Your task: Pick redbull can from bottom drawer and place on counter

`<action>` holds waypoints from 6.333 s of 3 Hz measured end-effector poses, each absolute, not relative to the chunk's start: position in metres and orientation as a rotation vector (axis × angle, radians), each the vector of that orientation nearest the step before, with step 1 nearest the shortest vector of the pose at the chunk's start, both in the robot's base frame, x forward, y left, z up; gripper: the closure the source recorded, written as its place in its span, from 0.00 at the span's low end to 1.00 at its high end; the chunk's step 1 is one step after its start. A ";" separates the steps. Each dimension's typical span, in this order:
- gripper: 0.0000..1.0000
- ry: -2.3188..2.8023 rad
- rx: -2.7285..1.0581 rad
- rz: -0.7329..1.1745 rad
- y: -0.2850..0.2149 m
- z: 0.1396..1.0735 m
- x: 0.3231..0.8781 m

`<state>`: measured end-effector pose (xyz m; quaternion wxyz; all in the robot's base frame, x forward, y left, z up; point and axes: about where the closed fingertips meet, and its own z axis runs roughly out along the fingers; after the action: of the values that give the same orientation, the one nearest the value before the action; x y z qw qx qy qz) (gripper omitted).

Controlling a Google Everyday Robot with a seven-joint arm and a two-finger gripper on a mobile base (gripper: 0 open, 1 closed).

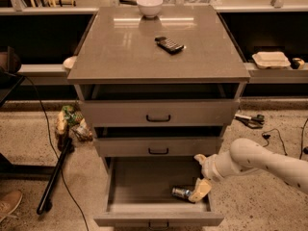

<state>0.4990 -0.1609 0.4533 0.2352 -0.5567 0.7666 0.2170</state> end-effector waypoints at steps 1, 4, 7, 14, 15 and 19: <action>0.00 2.127 -1.539 0.597 -0.166 0.399 0.512; 0.00 2.209 -1.521 0.551 -0.170 0.264 0.538; 0.00 2.211 -1.472 0.527 -0.164 0.183 0.555; 1.00 2.282 -1.488 0.571 -0.162 0.123 0.551; 1.00 2.282 -1.501 0.598 -0.158 0.120 0.545; 1.00 2.032 -1.516 0.501 -0.177 0.251 0.538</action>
Offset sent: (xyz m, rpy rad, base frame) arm 0.0389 -0.0142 -0.1675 -0.0809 0.0419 -0.0326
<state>0.5377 -0.1767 0.2514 0.2753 -0.5640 0.7559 0.1865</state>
